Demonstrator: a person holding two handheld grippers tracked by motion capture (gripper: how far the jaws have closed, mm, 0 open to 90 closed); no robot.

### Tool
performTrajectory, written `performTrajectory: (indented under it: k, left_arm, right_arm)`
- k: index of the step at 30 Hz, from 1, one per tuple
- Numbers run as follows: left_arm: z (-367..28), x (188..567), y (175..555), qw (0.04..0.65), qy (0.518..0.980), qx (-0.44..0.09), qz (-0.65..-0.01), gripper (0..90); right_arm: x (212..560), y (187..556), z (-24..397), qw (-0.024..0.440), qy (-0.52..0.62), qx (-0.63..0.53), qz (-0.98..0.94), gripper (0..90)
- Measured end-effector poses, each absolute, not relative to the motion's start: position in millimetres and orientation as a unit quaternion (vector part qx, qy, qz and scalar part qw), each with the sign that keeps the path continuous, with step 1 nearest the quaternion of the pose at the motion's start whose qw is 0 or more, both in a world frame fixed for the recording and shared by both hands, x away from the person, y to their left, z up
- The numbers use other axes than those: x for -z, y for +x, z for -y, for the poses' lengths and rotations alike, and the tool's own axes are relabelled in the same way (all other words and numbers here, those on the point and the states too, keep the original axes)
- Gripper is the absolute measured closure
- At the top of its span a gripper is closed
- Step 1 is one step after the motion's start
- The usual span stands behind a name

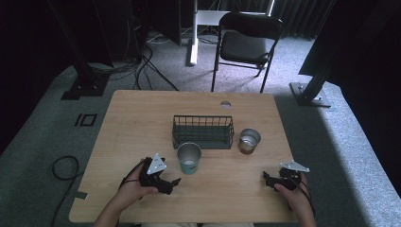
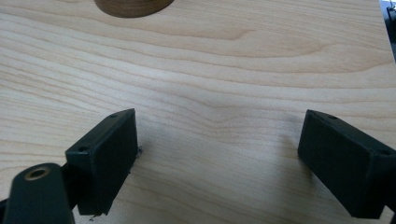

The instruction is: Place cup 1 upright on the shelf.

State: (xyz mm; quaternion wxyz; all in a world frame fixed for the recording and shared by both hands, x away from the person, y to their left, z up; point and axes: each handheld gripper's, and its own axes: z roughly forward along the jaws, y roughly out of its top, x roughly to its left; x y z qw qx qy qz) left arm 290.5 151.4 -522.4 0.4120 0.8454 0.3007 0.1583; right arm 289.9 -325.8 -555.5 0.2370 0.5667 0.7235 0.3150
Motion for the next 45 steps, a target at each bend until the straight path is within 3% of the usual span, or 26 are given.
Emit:
performTrajectory:
  k: [45]
  left_arm:
    - [-103.1, 504.3, 315.0, 0.473, 0.805, -0.202, -0.294, 1.8]
  right_arm:
    - [555.5, 289.9, 325.9, 0.236, 0.567, -0.316, -0.723, 11.6]
